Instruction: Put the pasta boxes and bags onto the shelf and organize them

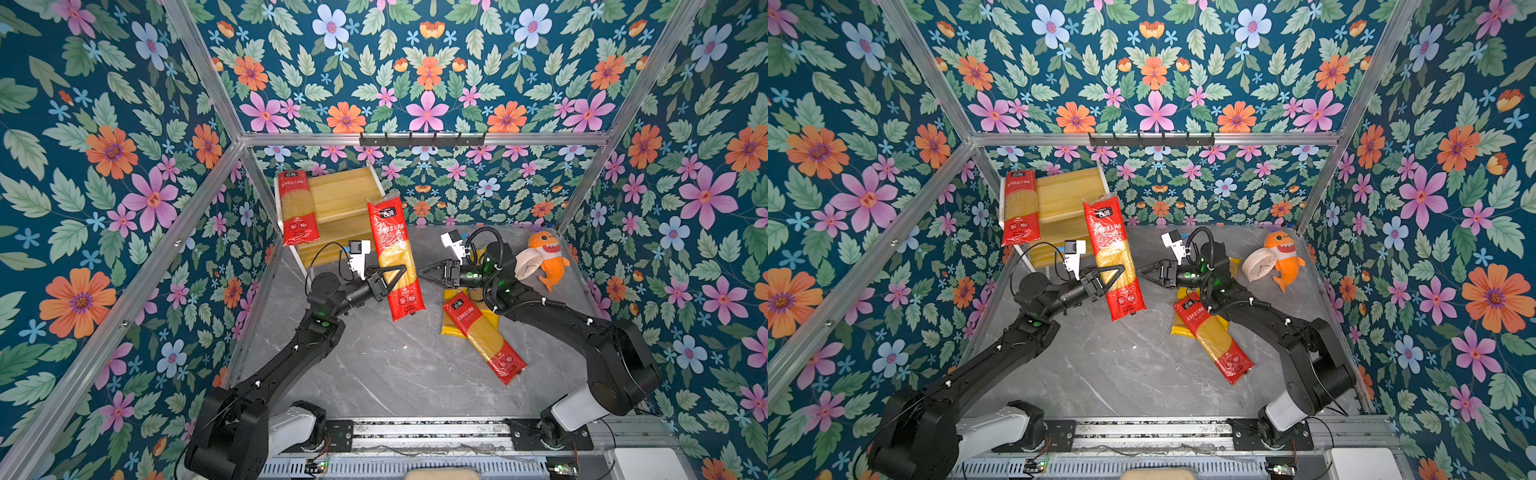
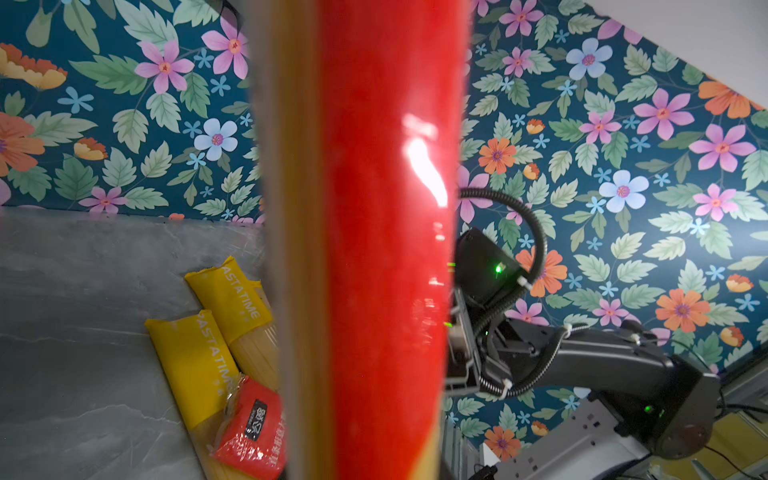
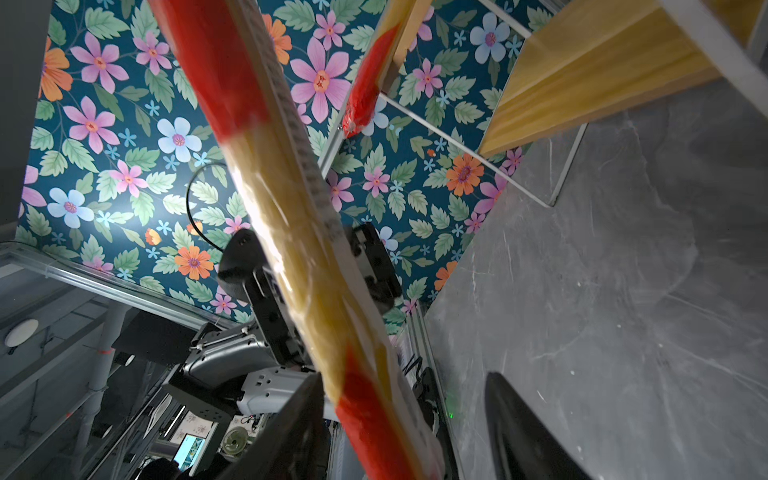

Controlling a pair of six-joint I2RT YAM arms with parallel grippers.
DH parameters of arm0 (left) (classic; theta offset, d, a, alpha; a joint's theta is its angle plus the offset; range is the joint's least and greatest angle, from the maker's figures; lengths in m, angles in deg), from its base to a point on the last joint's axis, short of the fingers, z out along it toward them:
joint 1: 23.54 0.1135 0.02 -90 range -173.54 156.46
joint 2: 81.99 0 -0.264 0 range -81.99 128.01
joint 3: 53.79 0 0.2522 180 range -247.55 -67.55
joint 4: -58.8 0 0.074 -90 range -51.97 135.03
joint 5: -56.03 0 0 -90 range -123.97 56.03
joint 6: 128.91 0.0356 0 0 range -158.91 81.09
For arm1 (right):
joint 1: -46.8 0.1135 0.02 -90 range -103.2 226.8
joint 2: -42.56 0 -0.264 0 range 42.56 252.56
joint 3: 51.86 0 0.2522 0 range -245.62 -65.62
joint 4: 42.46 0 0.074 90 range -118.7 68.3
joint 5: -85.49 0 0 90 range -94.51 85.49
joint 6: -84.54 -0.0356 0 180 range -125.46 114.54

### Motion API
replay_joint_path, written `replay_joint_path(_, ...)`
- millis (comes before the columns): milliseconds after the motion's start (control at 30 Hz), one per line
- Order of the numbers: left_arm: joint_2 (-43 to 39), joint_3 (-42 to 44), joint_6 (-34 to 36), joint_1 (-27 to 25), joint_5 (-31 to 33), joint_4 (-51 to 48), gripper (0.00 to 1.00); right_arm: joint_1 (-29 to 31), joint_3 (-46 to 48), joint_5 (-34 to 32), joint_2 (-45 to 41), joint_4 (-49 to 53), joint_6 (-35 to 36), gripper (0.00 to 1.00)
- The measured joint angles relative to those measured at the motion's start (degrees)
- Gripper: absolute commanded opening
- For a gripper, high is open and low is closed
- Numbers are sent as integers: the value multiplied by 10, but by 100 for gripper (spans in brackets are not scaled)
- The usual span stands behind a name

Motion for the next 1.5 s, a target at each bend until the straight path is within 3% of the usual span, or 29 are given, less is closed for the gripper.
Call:
replay_joint_path(300,29,-44,-90,27,-9,4,11,39,11,-8,-9,19,30,55)
replay_joint_path(667,37,-36,-148,38,-6,28,17,53,-17,-17,7,8,29,33)
replay_joint_path(867,34,-29,-161,50,2,30,38,62,-35,-25,19,4,27,13)
replay_joint_path(1000,22,-16,-162,57,14,32,51,64,-57,-29,26,18,21,5)
replay_joint_path(1233,-49,42,-140,61,59,40,67,64,-168,-43,66,94,20,0)
replay_joint_path(1500,-180,97,-81,68,129,-59,66,80,-345,-92,178,176,-10,0)
